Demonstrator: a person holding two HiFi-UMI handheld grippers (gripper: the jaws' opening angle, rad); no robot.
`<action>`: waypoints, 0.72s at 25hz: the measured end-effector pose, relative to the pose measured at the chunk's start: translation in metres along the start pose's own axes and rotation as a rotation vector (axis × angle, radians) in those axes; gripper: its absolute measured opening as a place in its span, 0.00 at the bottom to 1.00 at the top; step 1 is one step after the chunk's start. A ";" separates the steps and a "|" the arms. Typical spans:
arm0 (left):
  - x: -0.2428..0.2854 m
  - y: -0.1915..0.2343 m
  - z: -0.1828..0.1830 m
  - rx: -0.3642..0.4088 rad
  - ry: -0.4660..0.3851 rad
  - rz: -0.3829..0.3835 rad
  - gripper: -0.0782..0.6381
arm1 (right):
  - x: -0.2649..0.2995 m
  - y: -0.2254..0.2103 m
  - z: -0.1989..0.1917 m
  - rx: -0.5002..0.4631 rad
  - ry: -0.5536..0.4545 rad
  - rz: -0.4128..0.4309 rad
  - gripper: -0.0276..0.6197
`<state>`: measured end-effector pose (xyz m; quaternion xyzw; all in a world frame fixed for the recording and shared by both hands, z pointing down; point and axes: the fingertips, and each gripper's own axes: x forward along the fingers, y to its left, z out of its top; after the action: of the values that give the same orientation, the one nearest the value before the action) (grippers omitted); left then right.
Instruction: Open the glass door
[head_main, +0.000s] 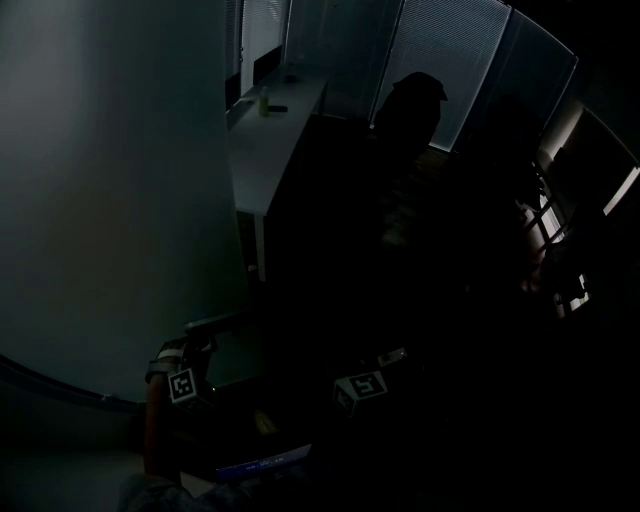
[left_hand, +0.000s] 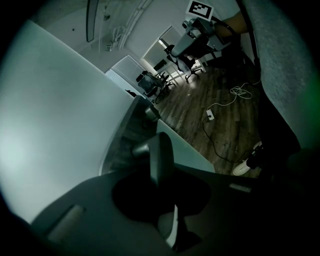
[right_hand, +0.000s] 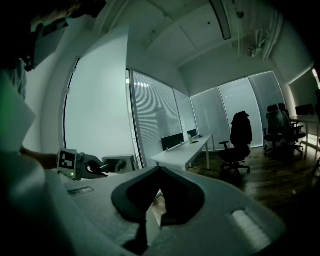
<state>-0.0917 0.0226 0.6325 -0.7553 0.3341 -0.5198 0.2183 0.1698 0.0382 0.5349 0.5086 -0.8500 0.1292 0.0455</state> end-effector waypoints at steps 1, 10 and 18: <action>-0.001 -0.001 0.000 0.000 -0.001 -0.006 0.18 | 0.001 0.000 0.000 0.002 0.000 0.000 0.05; -0.013 -0.016 0.003 0.002 0.005 -0.027 0.18 | -0.006 0.000 -0.005 0.011 -0.001 0.003 0.05; -0.015 -0.012 0.004 0.013 0.009 -0.028 0.18 | 0.002 -0.001 0.000 0.023 0.001 0.001 0.05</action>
<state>-0.0881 0.0417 0.6290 -0.7562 0.3213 -0.5281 0.2145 0.1699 0.0360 0.5357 0.5084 -0.8488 0.1391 0.0400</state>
